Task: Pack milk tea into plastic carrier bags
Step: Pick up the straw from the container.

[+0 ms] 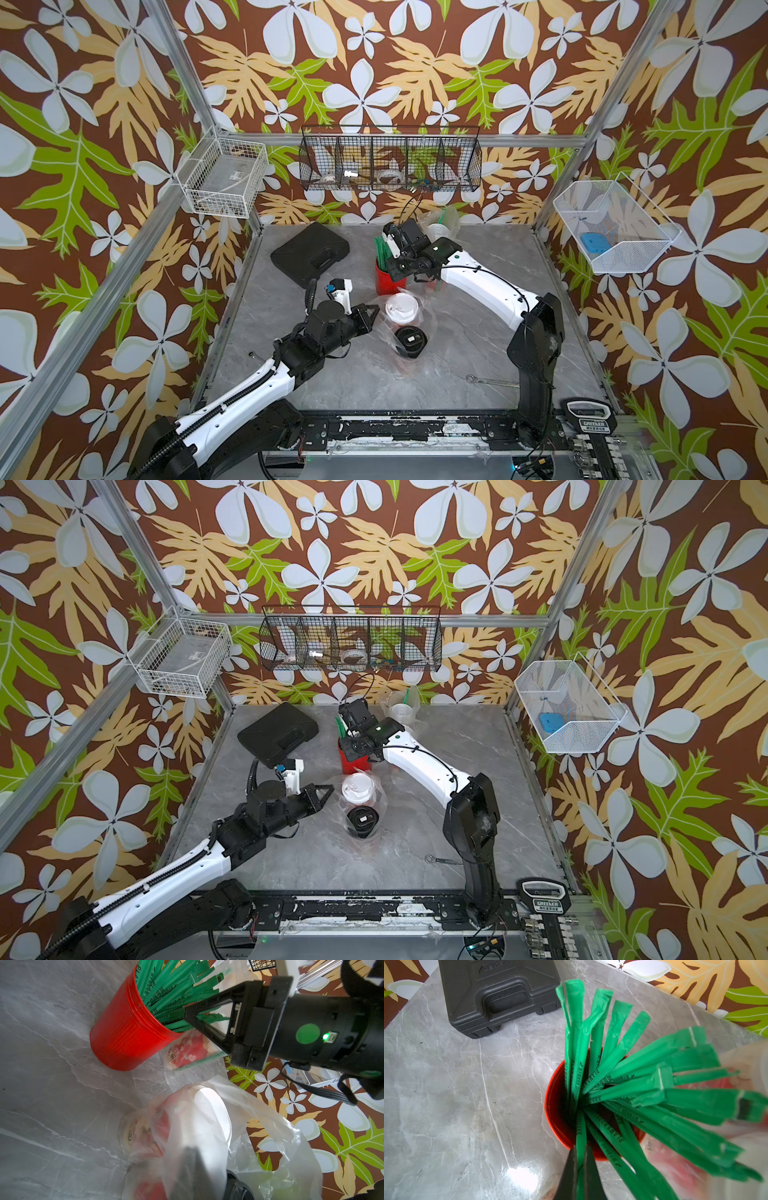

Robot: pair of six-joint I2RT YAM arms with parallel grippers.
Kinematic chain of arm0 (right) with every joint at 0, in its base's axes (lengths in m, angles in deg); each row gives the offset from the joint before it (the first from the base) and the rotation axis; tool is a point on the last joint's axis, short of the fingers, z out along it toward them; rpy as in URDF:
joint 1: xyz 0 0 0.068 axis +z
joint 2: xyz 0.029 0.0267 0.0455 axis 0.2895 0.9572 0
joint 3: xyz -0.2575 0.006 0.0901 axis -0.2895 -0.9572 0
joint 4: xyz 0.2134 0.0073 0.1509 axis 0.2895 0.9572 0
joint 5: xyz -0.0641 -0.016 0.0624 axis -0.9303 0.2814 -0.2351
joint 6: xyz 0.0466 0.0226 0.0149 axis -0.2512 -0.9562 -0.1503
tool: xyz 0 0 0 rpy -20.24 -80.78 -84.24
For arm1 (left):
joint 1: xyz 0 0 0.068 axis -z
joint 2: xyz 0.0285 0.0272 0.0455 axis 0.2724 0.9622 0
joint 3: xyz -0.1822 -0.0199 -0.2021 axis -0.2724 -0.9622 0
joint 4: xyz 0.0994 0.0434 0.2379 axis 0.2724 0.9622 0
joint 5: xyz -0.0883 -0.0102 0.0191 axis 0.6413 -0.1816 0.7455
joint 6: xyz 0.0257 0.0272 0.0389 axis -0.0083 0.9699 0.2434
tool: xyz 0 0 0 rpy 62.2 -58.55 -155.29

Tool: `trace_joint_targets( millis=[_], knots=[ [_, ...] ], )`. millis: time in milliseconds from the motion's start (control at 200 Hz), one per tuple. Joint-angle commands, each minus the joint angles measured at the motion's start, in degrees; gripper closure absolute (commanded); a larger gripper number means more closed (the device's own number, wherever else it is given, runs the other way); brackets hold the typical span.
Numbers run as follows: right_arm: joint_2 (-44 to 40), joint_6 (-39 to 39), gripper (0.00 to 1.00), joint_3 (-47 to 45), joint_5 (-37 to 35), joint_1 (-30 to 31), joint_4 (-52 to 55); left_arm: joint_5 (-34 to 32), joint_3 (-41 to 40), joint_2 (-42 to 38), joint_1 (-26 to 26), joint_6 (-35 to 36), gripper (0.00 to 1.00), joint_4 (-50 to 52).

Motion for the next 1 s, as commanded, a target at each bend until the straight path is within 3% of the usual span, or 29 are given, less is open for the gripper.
trace_joint_targets(
  millis=[0,295,716,996],
  knots=[
    [-1.42,0.5,0.99,1.29,-1.43,0.02,1.3,-0.37,-0.19,-0.19,-0.05,0.34,1.0,-0.94],
    [-6.23,2.17,1.0,5.38,-3.15,0.08,8.13,-0.37,-0.37,-0.71,-0.05,0.89,1.0,-1.18],
    [-20.73,1.67,1.0,4.42,-2.3,0.03,13.97,-0.23,0.24,-0.63,-0.02,2.81,1.0,-1.1],
    [-31.31,-0.46,1.0,1.67,5.82,0.07,14.18,-0.69,0.68,-0.63,-0.05,3.96,1.0,0.05]
  ],
)
